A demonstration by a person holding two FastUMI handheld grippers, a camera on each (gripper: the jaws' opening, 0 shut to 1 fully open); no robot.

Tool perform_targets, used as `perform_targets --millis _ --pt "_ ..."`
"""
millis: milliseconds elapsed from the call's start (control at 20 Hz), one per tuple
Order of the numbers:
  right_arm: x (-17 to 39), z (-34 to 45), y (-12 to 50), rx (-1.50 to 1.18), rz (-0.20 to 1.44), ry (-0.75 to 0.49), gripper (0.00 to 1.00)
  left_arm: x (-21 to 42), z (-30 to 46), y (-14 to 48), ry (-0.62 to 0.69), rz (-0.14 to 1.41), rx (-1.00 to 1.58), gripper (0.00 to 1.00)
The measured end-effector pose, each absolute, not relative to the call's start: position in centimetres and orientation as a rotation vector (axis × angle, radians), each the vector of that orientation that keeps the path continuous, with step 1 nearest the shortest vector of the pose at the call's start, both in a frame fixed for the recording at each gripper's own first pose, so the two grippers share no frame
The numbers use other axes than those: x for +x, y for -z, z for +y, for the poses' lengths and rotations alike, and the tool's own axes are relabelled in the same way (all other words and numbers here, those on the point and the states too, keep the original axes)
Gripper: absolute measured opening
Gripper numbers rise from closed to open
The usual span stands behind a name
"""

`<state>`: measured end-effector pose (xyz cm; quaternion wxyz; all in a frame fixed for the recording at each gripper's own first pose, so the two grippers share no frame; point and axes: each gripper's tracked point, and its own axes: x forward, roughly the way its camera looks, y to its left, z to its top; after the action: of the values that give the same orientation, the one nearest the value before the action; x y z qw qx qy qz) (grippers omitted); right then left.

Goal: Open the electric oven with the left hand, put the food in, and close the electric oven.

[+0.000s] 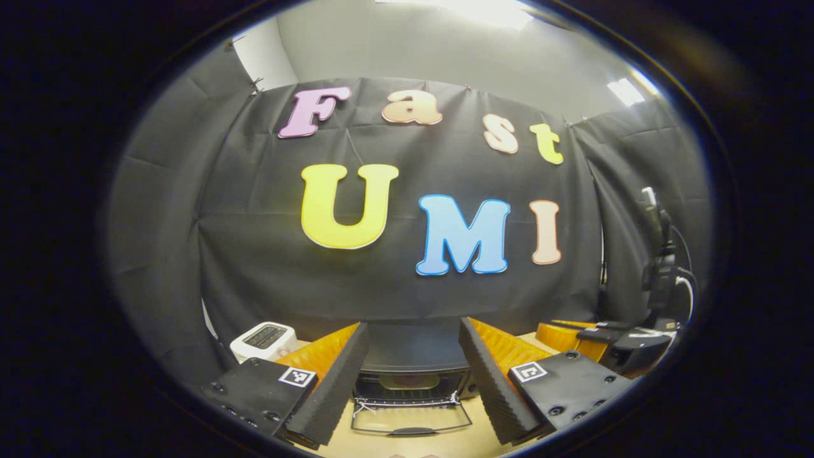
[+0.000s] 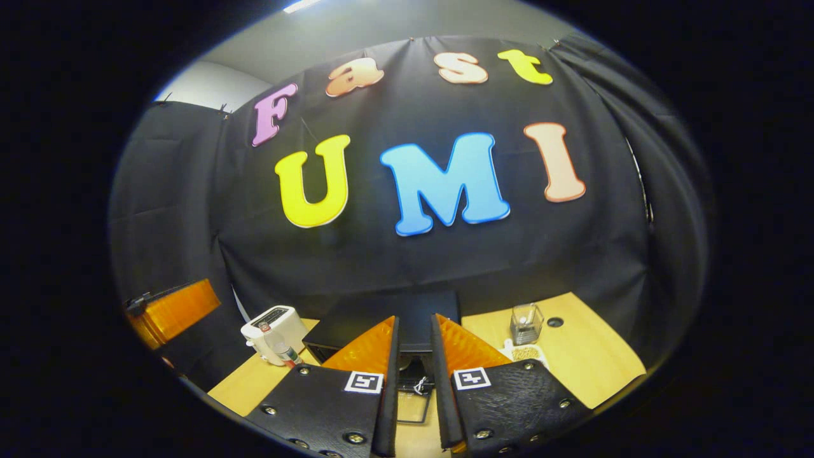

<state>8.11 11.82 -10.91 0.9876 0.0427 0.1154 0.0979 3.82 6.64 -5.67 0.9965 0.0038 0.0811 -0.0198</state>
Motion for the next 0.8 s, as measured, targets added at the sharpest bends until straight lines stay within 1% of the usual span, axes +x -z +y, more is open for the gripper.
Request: perform_targets --millis 50,150,200,300,350,400,450,500,550,600,650,700,750,800 --pt "7.8 11.3 9.6 0.083 0.208 -0.197 0.27 4.0 6.1 5.7 0.049 0.162 0.007 1.0" --pt "7.5 10.1 8.3 0.069 0.173 -0.179 0.34 4.2 5.2 6.3 0.065 0.175 0.002 1.0" --pt "7.8 9.7 8.0 0.065 0.16 -0.177 0.35 4.3 4.8 6.9 0.073 0.189 -0.004 1.0" --pt "7.4 8.5 7.0 0.079 0.147 -0.16 0.58 4.6 4.3 8.6 0.073 0.232 -0.009 1.0" --pt "7.2 7.8 6.7 0.081 0.144 -0.144 0.75 4.7 4.2 9.7 0.069 0.259 -0.008 0.96" --pt "6.6 7.3 6.3 0.086 0.132 -0.142 0.75 4.8 4.0 10.9 0.075 0.289 -0.011 0.96" --pt "6.6 7.0 5.8 0.089 0.117 -0.137 0.79 4.8 3.3 12.7 0.093 0.336 -0.026 1.0" --pt "6.3 6.3 5.3 0.093 0.103 -0.129 0.9 4.8 2.9 14.6 0.104 0.384 -0.036 1.0" --pt "6.2 5.9 4.9 0.092 0.094 -0.124 0.8 5.8 2.7 16.8 0.106 0.429 -0.041 0.95" --pt "6.7 5.4 5.4 0.091 0.092 -0.121 0.8 5.6 2.7 18.6 0.108 0.472 -0.041 0.95" --pt "6.8 5.2 5.5 0.088 0.094 -0.116 0.7 5.3 2.6 20.6 0.109 0.516 -0.039 1.0" --pt "6.8 4.9 5.6 0.087 0.099 -0.113 0.8 5.1 2.5 22.4 0.105 0.563 -0.033 0.96" --pt "6.9 4.7 5.7 0.09 0.103 -0.114 0.8 4.8 2.8 24.0 0.094 0.604 -0.021 0.96" --pt "6.8 4.2 5.9 0.09 0.109 -0.107 0.8 4.5 3.1 25.6 0.08 0.651 -0.007 1.0"
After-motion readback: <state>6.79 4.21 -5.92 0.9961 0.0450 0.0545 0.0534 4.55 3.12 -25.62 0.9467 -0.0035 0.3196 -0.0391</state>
